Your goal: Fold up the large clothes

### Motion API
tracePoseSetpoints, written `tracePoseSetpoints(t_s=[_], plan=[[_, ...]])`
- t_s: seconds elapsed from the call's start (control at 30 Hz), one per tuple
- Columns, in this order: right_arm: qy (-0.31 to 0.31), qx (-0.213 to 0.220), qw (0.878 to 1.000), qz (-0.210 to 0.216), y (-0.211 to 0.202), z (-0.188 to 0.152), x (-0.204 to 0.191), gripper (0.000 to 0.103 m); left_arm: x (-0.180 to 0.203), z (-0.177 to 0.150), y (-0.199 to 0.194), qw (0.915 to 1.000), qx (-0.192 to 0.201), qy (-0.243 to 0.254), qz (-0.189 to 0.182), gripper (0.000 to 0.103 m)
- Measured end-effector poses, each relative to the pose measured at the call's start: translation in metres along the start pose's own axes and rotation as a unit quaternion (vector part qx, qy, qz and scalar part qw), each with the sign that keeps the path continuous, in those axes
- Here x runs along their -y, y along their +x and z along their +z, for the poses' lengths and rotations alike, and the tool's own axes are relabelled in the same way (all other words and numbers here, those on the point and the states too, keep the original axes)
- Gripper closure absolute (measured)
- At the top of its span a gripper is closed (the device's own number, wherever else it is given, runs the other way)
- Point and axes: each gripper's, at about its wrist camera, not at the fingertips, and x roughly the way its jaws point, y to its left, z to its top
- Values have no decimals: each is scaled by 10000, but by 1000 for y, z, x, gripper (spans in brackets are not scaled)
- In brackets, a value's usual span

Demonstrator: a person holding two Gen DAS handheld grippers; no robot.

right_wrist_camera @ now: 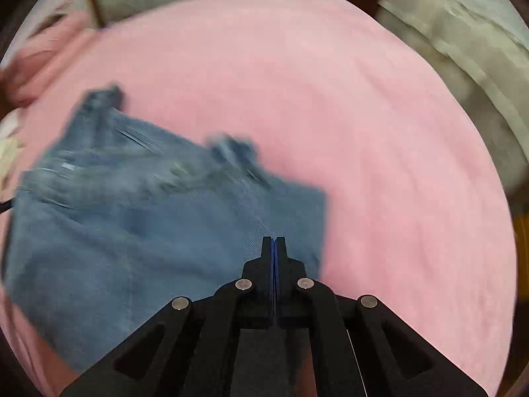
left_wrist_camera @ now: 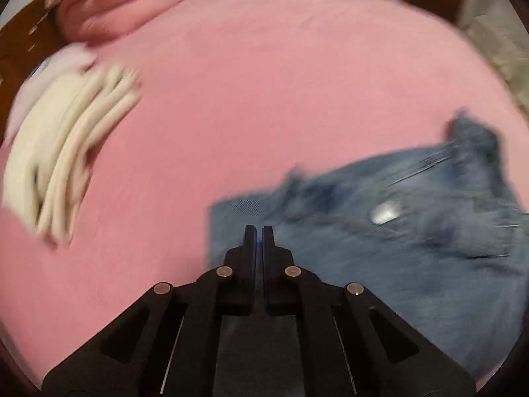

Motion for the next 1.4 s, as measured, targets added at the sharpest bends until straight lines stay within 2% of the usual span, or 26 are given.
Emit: tracePoseSetpoints(t_s=[0.03,0.07,0.1,0.13,0.23,0.27,0.3,0.37,0.4,0.5,0.57,0.67,0.73,0.8,0.83,0.93,0.97,1.0,1.03,1.1,1.17,1.23,1.27,1.3,1.33,1.4], plan=[[-165,66,9995,256,-2,9,-4,97,6,8,-7,9994,78,182,-291,101],[-373,103,9979,511,-4,17,-8,86,13,14,-11,9978,91,371,-547,98],[-645,110,9947,789,-4,26,-14,71,26,23,-13,9932,35,694,-938,96],[-978,84,9890,1106,-3,37,-22,66,35,30,-14,9889,-8,925,-1166,90],[-1803,-67,9657,1868,6,58,-47,64,73,48,-17,9673,-261,1700,-1865,61],[-2031,-158,9580,2019,11,61,-55,64,86,51,-19,9578,-327,1962,-2077,59],[-2286,-263,9503,2097,18,63,-66,64,103,55,-22,9424,-375,2373,-2327,59],[-2886,-440,9355,1991,34,61,-83,64,132,56,-26,9148,-534,3057,-2587,59],[-3102,-456,9291,1961,42,60,-88,64,148,50,-31,9024,-613,3335,-2659,59],[-3207,-414,9261,1942,56,64,-90,64,178,45,-23,8689,-892,4049,-2706,59],[-3325,-486,9221,1918,78,80,-100,64,197,38,-13,8468,-1083,4464,-2681,59],[-3696,-731,9051,1969,96,88,-100,64,215,29,-2,8244,-1209,4830,-2693,59],[-3876,-933,8935,2066,109,98,-100,64,223,27,7,8161,-1220,5002,-2625,59],[-3987,-1095,8851,2137,118,105,-105,64,232,27,22,8071,-1581,5080,-2560,59],[-4036,-1182,8805,2187,121,110,-101,64,236,26,33,8007,-1911,5088,-2519,59],[-4014,-1426,8746,2314,128,119,-97,67,239,26,40,7957,-2009,5117,-2543,59],[-4037,-1454,8722,2349,131,123,-94,76,237,25,38,7939,-1954,5148,-2579,62],[-4096,-1474,8682,2381,132,125,-87,90,235,24,35,7892,-1863,5207,-2670,66],[-4131,-1508,8655,2396,133,126,-86,92,230,23,31,7850,-1754,5254,-2775,76],[-4144,-1423,8658,2416,126,125,-76,95,218,23,25,7877,-1587,5179,-2933,89],[-4094,-1063,8748,2361,116,126,-63,96,209,23,20,7973,-1295,5079,-2992,98],[-3971,-595,8896,2176,107,131,-49,97,201,27,15,8099,-1008,4892,-3076,99],[-3884,-481,8951,2138,104,133,-47,97,197,30,14,8191,-901,4748,-3090,99],[-3704,-343,9040,2109,104,140,-37,97,195,32,15,8245,-874,4662,-3085,99],[-3626,-357,9075,2089,106,140,-36,97,194,34,18,8318,-861,4564,-3040,99],[-3741,-352,9071,1896,109,134,-42,97,196,32,24,8395,-877,4539,-2854,98]])
